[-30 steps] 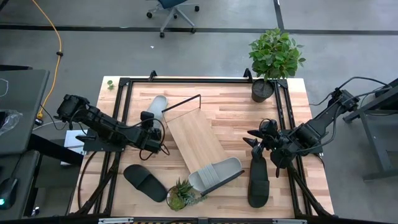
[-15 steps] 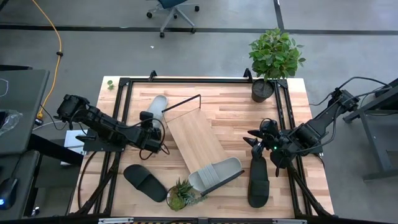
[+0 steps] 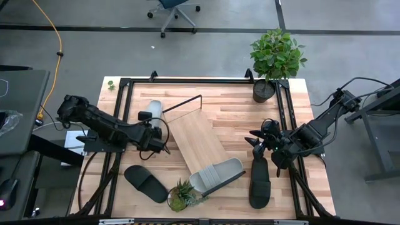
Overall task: Pick and place slides into the shelf
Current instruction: Put the grey slipper on the shelf
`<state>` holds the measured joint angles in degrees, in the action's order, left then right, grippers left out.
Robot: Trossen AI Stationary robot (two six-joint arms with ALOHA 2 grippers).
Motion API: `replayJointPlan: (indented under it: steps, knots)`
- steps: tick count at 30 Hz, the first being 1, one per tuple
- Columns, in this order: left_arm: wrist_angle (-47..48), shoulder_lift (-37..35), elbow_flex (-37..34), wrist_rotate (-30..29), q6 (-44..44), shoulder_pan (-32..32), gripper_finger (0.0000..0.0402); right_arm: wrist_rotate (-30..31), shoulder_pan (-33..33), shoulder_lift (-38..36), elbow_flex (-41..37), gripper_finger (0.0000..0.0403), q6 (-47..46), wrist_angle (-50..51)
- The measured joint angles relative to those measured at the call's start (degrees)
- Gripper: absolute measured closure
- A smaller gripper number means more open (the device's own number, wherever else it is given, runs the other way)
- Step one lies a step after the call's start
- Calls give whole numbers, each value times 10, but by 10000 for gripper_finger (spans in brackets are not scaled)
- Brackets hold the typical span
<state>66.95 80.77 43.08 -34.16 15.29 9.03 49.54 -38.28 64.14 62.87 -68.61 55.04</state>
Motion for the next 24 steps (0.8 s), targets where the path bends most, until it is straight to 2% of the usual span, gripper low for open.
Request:
replayJointPlan:
  steps: [4,10,19,24]
  knots:
    - [57,-1,47,48,0,16,399,0,0,0,0,230,5,0]
    - [111,-8,140,107,5,73,399,10,0,0,0,230,16,0]
    - [161,-9,288,192,7,140,399,15,0,0,0,230,30,0]
    - [171,-9,348,210,9,174,400,15,0,0,0,230,31,0]
